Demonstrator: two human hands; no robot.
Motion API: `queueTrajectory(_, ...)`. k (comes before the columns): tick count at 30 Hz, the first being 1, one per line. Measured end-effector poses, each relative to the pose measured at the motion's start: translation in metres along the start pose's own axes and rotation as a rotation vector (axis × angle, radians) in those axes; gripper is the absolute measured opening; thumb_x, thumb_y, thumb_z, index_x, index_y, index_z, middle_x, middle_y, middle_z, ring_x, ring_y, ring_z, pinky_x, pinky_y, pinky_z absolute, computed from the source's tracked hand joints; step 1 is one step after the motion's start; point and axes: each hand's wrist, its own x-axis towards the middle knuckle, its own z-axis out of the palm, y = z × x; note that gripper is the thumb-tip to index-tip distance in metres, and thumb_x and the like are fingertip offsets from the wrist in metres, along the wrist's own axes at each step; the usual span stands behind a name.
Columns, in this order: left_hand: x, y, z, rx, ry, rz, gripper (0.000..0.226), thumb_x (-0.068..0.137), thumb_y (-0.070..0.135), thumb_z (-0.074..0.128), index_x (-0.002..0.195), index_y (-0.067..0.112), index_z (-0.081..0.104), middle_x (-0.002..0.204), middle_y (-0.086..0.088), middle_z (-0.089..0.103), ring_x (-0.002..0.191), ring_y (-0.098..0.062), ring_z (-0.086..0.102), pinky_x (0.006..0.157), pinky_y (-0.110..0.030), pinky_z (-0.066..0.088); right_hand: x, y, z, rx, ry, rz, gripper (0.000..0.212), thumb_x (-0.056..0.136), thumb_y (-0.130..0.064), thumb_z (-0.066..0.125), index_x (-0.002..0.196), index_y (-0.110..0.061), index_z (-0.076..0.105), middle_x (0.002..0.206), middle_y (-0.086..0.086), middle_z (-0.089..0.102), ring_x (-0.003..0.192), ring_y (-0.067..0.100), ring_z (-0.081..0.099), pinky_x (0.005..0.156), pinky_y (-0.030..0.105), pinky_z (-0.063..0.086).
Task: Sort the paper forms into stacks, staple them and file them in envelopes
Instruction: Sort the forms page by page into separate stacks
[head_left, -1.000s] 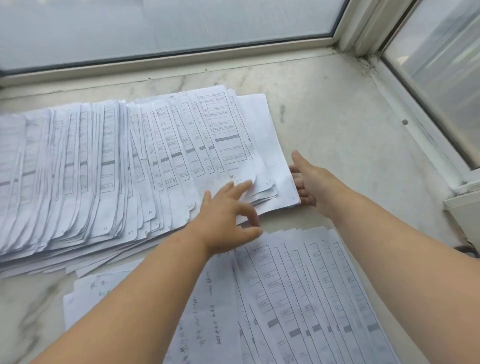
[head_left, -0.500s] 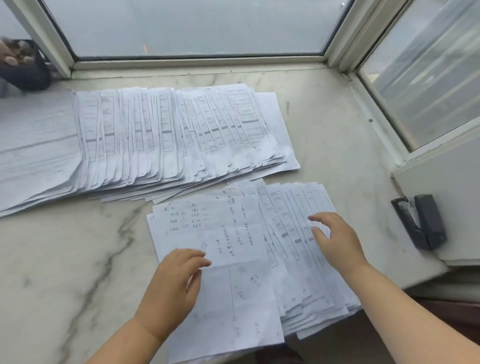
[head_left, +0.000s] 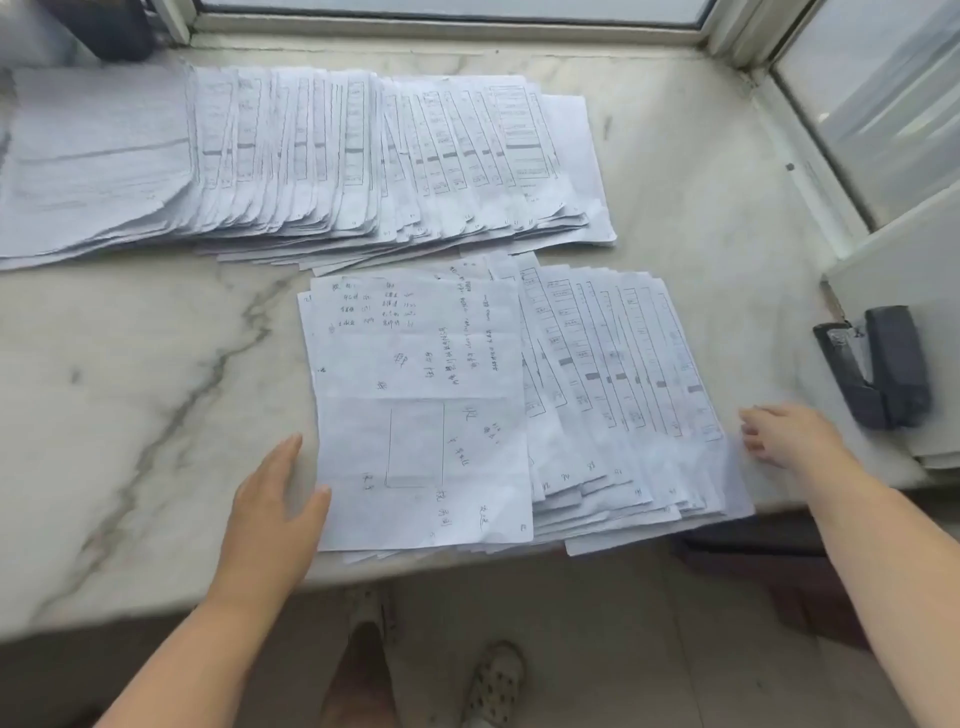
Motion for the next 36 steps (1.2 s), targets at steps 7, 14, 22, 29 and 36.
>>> queueTrajectory(7,0.002,0.015,0.015,0.179,-0.033,0.085,0.065,0.084,0.017,0.07,0.144,0.017,0.043,0.153,0.0,0.035,0.136,-0.028,0.024,0.115,-0.038,0.021,-0.043,-0.045,0.019,-0.014,-0.068,-0.079,0.037,0.091,-0.039,0.06,0.079,-0.004,0.06,0.088,0.01,0.064,0.087,0.032,0.063,0.094,0.042,0.051)
queueTrajectory(14,0.001,0.016,0.026,0.218,-0.004,0.106,0.066,0.083,0.023,0.072,0.143,0.018,0.044,0.157,0.0,0.027,0.136,-0.025,0.022,0.113,-0.037,0.023,-0.068,-0.063,0.046,0.068,-0.162,-0.236,0.02,0.094,-0.01,0.044,0.106,-0.017,0.058,0.107,0.005,0.065,0.094,0.026,0.061,0.083,0.034,0.049)
queueTrajectory(22,0.001,0.014,0.023,0.195,-0.061,0.141,0.07,0.085,0.031,0.069,0.147,0.022,0.037,0.16,0.004,0.017,0.136,-0.022,0.019,0.113,-0.032,0.021,-0.13,-0.099,0.123,0.396,-0.676,-0.212,0.021,0.099,-0.012,0.05,0.111,-0.024,0.061,0.103,0.001,0.075,0.093,0.021,0.072,0.085,0.04,0.057)
queueTrajectory(29,0.016,-0.005,0.009,0.169,-0.038,0.174,0.081,0.084,0.032,0.07,0.151,0.019,0.026,0.158,0.004,0.02,0.139,-0.021,0.018,0.115,-0.03,0.016,-0.112,-0.141,0.117,0.24,-0.633,-0.154,0.053,0.08,-0.058,0.067,0.12,-0.024,0.065,0.106,0.0,0.07,0.089,0.022,0.064,0.083,0.034,0.051)
queueTrajectory(36,0.03,0.001,-0.001,-0.208,-0.01,0.094,0.09,0.08,0.018,0.077,0.151,0.024,0.022,0.15,0.008,0.033,0.135,-0.016,0.035,0.113,-0.032,0.031,-0.14,-0.164,0.132,0.244,-0.721,-0.312,0.042,0.07,-0.003,0.069,0.112,-0.008,0.066,0.101,0.011,0.074,0.092,0.029,0.072,0.08,0.039,0.059)
